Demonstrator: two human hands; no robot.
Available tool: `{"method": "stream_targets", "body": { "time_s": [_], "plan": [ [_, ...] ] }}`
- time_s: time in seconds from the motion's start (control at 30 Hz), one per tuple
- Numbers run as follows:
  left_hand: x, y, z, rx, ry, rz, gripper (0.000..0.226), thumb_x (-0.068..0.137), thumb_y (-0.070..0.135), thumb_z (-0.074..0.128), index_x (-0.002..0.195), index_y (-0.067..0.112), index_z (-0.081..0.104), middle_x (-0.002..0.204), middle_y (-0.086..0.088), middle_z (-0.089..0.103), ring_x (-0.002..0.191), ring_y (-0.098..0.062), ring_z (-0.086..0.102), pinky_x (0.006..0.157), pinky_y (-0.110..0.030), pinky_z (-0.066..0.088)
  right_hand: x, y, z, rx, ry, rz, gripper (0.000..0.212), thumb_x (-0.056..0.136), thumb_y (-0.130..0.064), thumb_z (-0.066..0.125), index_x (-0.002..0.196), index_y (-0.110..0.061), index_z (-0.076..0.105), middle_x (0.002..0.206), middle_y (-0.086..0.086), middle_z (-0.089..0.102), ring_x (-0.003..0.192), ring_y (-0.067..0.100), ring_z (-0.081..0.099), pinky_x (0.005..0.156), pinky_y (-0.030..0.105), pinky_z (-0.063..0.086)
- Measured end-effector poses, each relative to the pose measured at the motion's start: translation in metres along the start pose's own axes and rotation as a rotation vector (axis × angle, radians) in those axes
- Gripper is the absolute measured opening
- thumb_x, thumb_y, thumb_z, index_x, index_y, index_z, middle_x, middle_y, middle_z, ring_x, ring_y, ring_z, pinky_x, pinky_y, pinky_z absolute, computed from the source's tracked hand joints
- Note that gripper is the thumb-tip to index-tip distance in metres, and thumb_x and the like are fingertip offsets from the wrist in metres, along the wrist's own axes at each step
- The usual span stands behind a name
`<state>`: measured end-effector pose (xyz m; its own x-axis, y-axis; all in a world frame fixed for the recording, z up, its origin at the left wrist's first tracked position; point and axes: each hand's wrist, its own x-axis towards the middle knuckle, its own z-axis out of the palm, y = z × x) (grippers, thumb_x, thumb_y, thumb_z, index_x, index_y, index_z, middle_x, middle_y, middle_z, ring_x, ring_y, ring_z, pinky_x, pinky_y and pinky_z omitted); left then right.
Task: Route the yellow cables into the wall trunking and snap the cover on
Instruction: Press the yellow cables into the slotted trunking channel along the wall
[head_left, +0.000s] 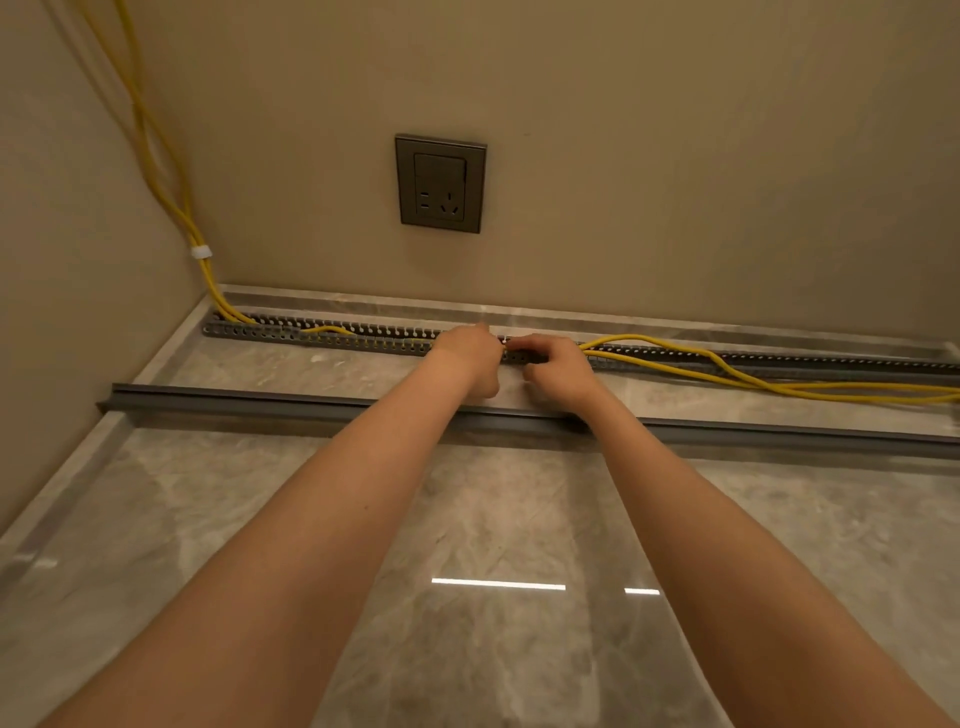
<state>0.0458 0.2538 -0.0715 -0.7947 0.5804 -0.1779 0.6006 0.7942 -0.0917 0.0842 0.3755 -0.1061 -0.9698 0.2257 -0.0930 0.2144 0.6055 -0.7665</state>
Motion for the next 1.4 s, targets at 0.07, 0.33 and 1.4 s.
{"method": "stream_targets", "body": {
  "time_s": [0.07,0.33,1.4],
  "plan": [
    [-0.001,0.002,0.003,-0.010,-0.008,-0.025,0.040,0.089,0.018,0.050,0.126,0.004,0.054,0.133,-0.013,0.045,0.116,-0.032,0.055,0.092,-0.039,0.049,-0.005,0.001,0.000,-0.051,0.094,-0.035,0.049,0.082,0.008,0.046,0.127,-0.008,0.058,0.132,0.010,0.059,0.124,0.023,0.053,0.103,0.027,0.040],
    [0.002,0.016,-0.001,-0.109,-0.013,-0.184,0.042,0.088,0.024,0.050,0.127,0.009,0.053,0.132,-0.009,0.047,0.118,-0.029,0.053,0.093,-0.039,0.043,-0.022,0.018,-0.017,-0.618,0.139,-0.112,0.049,0.088,-0.004,0.044,0.137,-0.011,0.047,0.143,0.006,0.045,0.132,0.025,0.041,0.111,0.037,0.025],
    [0.008,0.042,0.004,-0.085,-0.076,-0.340,0.052,0.087,0.025,0.052,0.135,0.006,0.044,0.137,-0.009,0.039,0.121,-0.029,0.050,0.093,-0.041,0.045,-0.024,0.040,-0.061,-0.841,0.037,0.003,0.045,0.085,-0.017,0.053,0.127,-0.002,0.049,0.134,0.016,0.042,0.126,0.033,0.041,0.105,0.043,0.036]
  ]
}}
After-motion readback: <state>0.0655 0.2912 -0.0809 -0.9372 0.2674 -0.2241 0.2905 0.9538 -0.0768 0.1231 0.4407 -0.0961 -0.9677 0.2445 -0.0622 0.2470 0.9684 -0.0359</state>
